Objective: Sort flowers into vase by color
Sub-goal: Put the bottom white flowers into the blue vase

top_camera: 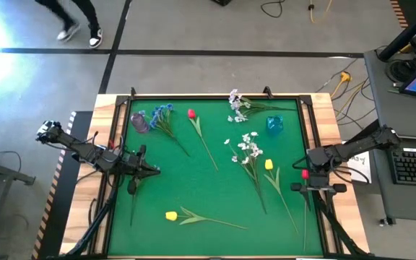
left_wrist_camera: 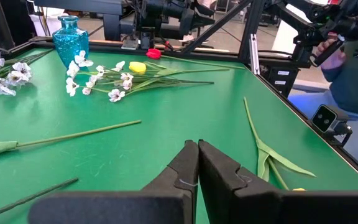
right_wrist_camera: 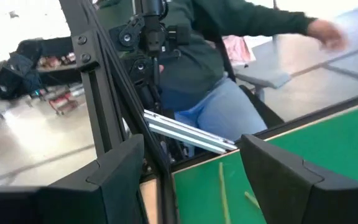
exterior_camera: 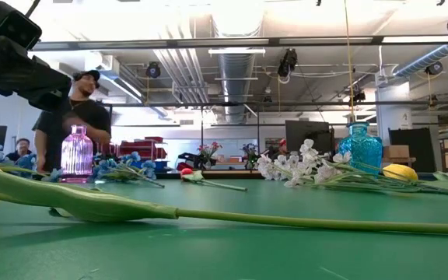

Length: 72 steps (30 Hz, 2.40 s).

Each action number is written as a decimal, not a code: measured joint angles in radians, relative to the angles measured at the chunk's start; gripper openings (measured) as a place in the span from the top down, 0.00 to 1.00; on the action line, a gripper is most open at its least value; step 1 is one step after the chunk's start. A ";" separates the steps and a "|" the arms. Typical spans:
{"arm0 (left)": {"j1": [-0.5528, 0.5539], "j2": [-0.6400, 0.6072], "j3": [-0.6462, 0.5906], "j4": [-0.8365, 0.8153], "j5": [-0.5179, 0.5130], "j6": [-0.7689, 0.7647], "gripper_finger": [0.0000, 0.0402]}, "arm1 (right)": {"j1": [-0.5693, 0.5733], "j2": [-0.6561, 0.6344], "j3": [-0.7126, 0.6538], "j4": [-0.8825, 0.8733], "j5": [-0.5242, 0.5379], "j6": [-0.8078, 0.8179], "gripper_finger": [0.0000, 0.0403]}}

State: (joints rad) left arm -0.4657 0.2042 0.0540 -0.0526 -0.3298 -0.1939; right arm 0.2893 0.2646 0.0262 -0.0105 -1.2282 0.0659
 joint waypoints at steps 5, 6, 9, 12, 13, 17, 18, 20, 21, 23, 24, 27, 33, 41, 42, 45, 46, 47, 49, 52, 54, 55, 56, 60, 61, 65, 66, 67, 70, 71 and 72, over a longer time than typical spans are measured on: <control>0.000 0.000 0.000 0.000 0.000 0.000 1.00 | 0.000 0.000 0.000 0.000 0.000 -0.036 0.35; 0.000 0.000 0.000 0.000 0.000 0.000 1.00 | 0.000 0.000 0.000 0.000 0.000 -0.051 0.34; 0.000 0.000 0.000 0.000 0.000 0.000 1.00 | 0.000 0.000 0.000 0.000 0.000 -0.051 0.33; 0.000 0.000 0.000 0.000 0.000 0.000 1.00 | 0.000 0.000 0.000 0.001 0.000 -0.071 0.33; 0.000 0.000 0.000 0.000 0.000 0.000 1.00 | 0.000 0.000 0.000 0.005 0.001 -0.081 0.32; 0.000 0.000 0.000 0.000 0.000 0.000 1.00 | 0.000 0.000 0.000 0.137 0.098 -0.140 0.33; 0.000 0.000 0.000 0.000 0.000 0.000 1.00 | 0.000 0.000 0.000 0.185 0.143 -0.150 0.33; 0.000 0.000 0.000 0.000 0.000 0.008 1.00 | 0.000 0.000 0.000 0.290 0.250 -0.160 0.34; 0.000 0.000 0.000 0.000 0.000 0.024 1.00 | 0.000 0.000 0.000 0.341 0.310 -0.161 0.34; 0.000 0.000 0.000 0.014 -0.001 0.049 1.00 | 0.000 0.000 0.000 0.448 0.450 -0.157 0.35; 0.000 0.000 0.000 0.041 -0.001 0.051 1.00 | 0.000 0.003 0.000 0.503 0.531 -0.140 0.35; 0.000 0.004 0.000 0.225 -0.012 0.054 1.00 | 0.000 0.019 0.000 0.621 0.834 -0.065 0.36; 0.001 0.004 0.000 0.617 -0.037 0.196 1.00 | 0.000 0.081 0.006 0.642 1.353 0.123 0.37; 0.001 0.004 0.000 0.849 -0.037 0.211 1.00 | -0.005 0.202 0.089 0.619 1.388 0.227 0.34; 0.001 0.004 0.000 0.865 -0.037 0.211 1.00 | -0.009 0.220 0.110 0.596 1.389 0.233 0.34; 0.001 0.004 0.000 0.888 -0.037 0.212 1.00 | -0.022 0.265 0.173 0.470 1.417 0.263 0.33; 0.001 0.004 0.000 0.887 -0.037 0.213 1.00 | -0.028 0.278 0.196 0.415 1.438 0.281 0.33; 0.001 0.006 0.000 0.887 -0.039 0.215 1.00 | -0.033 0.290 0.220 0.354 1.460 0.298 0.33; 0.001 0.015 0.000 0.886 -0.063 0.197 1.00 | -0.042 0.306 0.271 0.215 1.500 0.341 0.34; 0.001 0.059 0.000 0.859 -0.103 0.165 1.00 | -0.049 0.328 0.345 0.010 1.552 0.402 0.35; 0.001 0.103 0.000 0.858 -0.147 0.148 1.00 | -0.051 0.341 0.392 -0.112 1.588 0.463 0.35; 0.002 0.127 0.005 0.855 -0.185 0.134 1.00 | -0.052 0.346 0.415 -0.153 1.600 0.492 0.36; 0.003 0.156 0.015 0.853 -0.220 0.119 1.00 | -0.053 0.349 0.434 -0.197 1.604 0.514 0.36; 0.003 0.264 0.059 0.847 -0.285 0.117 1.00 | -0.053 0.369 0.479 -0.284 1.604 0.524 0.36; 0.003 0.288 0.072 0.846 -0.286 0.123 1.00 | -0.053 0.370 0.486 -0.284 1.603 0.524 0.36; 0.003 0.359 0.124 0.837 -0.287 0.139 1.00 | -0.053 0.393 0.521 -0.279 1.598 0.525 0.35; 0.003 0.373 0.138 0.831 -0.287 0.154 1.00 | -0.053 0.399 0.528 -0.282 1.595 0.525 0.34; 0.003 0.386 0.149 0.809 -0.287 0.168 1.00 | -0.053 0.404 0.534 -0.279 1.594 0.525 0.34; 0.003 0.428 0.185 0.732 -0.291 0.180 1.00 | -0.053 0.415 0.551 -0.268 1.592 0.525 0.33; 0.003 0.443 0.196 0.716 -0.293 0.160 1.00 | -0.053 0.420 0.554 -0.268 1.592 0.525 0.33; 0.003 0.459 0.208 0.710 -0.300 0.126 1.00 | -0.053 0.425 0.557 -0.267 1.592 0.525 0.33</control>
State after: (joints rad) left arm -0.4625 0.6628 0.2617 0.6578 -0.6298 -0.0680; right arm 0.2367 0.6891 0.5828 -0.2778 0.3641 0.5911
